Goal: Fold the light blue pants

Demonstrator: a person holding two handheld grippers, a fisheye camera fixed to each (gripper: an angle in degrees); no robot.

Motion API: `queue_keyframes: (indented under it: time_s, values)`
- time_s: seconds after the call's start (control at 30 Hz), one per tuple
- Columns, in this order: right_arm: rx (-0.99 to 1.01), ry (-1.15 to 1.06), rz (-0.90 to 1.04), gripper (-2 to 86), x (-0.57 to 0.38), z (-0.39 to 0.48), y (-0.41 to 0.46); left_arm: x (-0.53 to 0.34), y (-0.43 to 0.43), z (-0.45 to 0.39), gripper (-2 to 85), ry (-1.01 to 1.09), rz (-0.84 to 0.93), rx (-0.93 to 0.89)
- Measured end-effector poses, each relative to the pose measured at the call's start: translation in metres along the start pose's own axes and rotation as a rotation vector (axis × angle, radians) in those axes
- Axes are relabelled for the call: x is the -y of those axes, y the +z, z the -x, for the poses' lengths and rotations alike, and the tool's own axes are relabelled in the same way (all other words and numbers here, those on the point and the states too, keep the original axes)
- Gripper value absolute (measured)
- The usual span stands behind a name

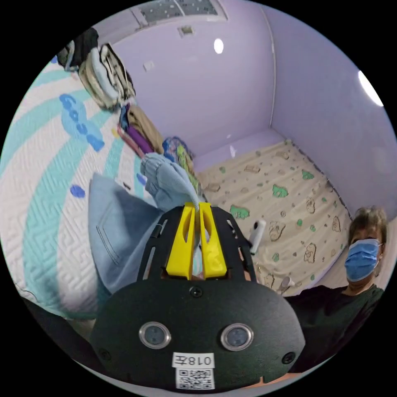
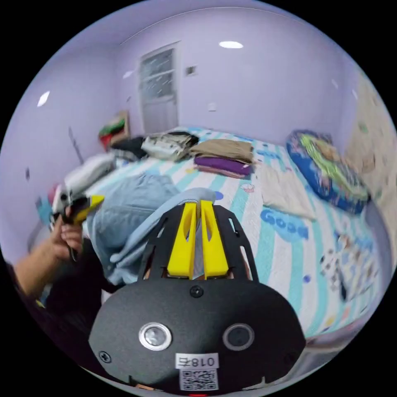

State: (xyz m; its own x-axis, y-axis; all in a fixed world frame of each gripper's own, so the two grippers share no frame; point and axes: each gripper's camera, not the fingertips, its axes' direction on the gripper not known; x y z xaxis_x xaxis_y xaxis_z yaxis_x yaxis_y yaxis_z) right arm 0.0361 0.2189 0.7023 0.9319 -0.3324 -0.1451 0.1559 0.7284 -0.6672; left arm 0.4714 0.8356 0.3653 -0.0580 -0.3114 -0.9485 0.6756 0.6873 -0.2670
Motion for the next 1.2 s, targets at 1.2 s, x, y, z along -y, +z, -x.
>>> queue_keyframes:
  time_s: [1.2]
  values:
    - [-0.171, -0.277, 0.547, 4.1, -0.146, 0.102, 0.047, 0.129, 0.062, -0.066, 0.1, 0.319, 0.361, 1.256]
